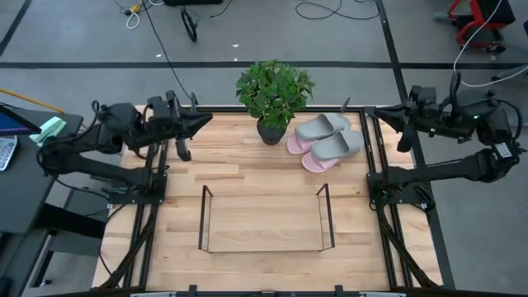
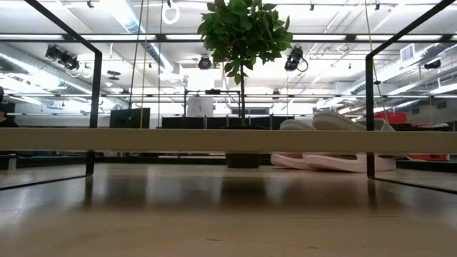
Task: Pick and place slides into the shelf
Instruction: Put the bottom gray slide on the shelf
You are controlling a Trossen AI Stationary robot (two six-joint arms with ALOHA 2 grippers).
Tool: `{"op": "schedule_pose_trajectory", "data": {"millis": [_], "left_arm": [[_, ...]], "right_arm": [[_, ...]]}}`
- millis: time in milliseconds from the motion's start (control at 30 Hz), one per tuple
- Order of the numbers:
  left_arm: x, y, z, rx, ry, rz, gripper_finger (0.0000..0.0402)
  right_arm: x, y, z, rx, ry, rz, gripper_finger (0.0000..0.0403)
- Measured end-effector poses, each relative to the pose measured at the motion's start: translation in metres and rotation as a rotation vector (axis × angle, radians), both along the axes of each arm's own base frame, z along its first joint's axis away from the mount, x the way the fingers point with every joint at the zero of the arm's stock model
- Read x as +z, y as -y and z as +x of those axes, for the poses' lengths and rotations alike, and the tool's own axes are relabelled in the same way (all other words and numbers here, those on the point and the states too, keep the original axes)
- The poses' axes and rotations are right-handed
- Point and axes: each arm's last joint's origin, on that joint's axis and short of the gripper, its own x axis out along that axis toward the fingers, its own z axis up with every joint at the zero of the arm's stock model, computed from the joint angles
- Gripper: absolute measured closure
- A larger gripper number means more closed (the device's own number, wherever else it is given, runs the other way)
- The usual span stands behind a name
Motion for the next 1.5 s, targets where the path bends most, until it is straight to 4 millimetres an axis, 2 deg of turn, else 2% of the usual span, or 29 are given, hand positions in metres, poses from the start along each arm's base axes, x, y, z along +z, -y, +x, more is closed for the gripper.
{"op": "schedule_pose_trajectory", "data": {"millis": [200,500,633,767,967,1167,1500], "left_arm": [[-0.003,-0.001,0.012,-0.007,-0.011,-0.047,0.0371],[-0.012,-0.003,0.028,0.048,-0.031,-0.154,0.0397],[-0.013,-0.003,0.029,0.064,-0.028,-0.166,0.0386],[-0.012,-0.007,0.027,0.080,-0.022,-0.164,0.0371],[-0.018,-0.023,0.026,0.063,-0.083,-0.172,0.0361],[-0.024,-0.044,0.021,0.024,-0.162,-0.166,0.0365],[-0.040,-0.080,0.004,0.204,-0.337,-0.153,0.0363]], "right_arm": [[0.000,0.000,0.003,0.013,-0.018,-0.025,0.0376],[-0.003,0.000,0.005,0.016,-0.061,-0.027,0.0376],[-0.009,0.001,0.011,0.012,-0.127,0.001,0.0376],[-0.016,0.003,0.025,0.000,-0.201,0.044,0.0376],[-0.026,0.009,0.049,-0.104,-0.317,0.070,0.0376],[-0.040,0.024,0.061,-0.272,-0.428,0.218,0.0376],[-0.057,0.050,0.075,-0.444,-0.539,0.406,0.0376]]}}
